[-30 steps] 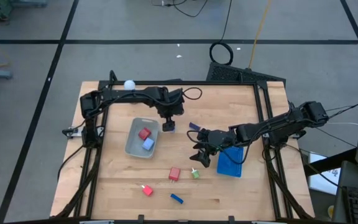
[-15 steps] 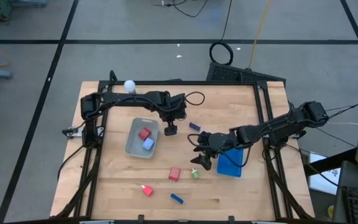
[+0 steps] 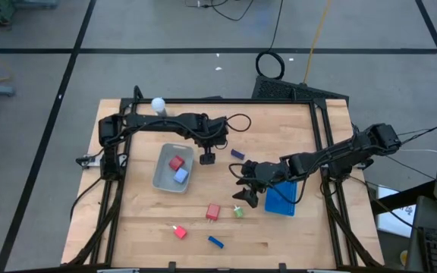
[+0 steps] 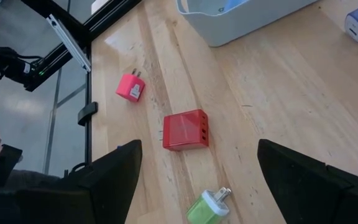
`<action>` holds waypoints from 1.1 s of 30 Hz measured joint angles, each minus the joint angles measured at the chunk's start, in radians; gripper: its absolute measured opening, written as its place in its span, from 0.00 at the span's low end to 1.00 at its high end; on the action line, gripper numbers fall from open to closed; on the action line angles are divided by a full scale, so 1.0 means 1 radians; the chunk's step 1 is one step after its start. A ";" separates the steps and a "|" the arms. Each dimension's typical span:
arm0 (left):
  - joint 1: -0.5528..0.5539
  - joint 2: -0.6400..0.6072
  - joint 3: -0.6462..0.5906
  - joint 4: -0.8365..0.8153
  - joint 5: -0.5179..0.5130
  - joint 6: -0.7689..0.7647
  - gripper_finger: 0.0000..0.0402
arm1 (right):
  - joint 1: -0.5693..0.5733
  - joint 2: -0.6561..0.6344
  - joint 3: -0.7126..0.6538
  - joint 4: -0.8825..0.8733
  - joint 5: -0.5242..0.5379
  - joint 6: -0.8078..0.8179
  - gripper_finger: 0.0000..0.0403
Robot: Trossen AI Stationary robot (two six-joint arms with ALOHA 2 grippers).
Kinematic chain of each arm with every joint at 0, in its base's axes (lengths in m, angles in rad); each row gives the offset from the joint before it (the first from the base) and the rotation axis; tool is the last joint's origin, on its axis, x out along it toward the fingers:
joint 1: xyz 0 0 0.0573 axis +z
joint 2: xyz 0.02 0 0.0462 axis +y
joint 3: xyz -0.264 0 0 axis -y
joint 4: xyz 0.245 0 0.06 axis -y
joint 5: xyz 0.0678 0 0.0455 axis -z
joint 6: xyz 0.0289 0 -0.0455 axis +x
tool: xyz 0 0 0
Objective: Pick & Place Office items
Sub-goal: Put the purple charger adapter into the gray bin
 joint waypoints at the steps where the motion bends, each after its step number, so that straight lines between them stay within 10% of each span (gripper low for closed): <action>1: 0.000 0.000 0.000 0.000 0.003 0.000 0.99 | 0.000 0.000 0.000 0.000 0.001 0.000 0.77; 33: -0.053 -0.001 -0.226 0.247 0.022 -0.028 0.97 | 0.000 0.000 0.000 0.000 0.028 -0.008 0.77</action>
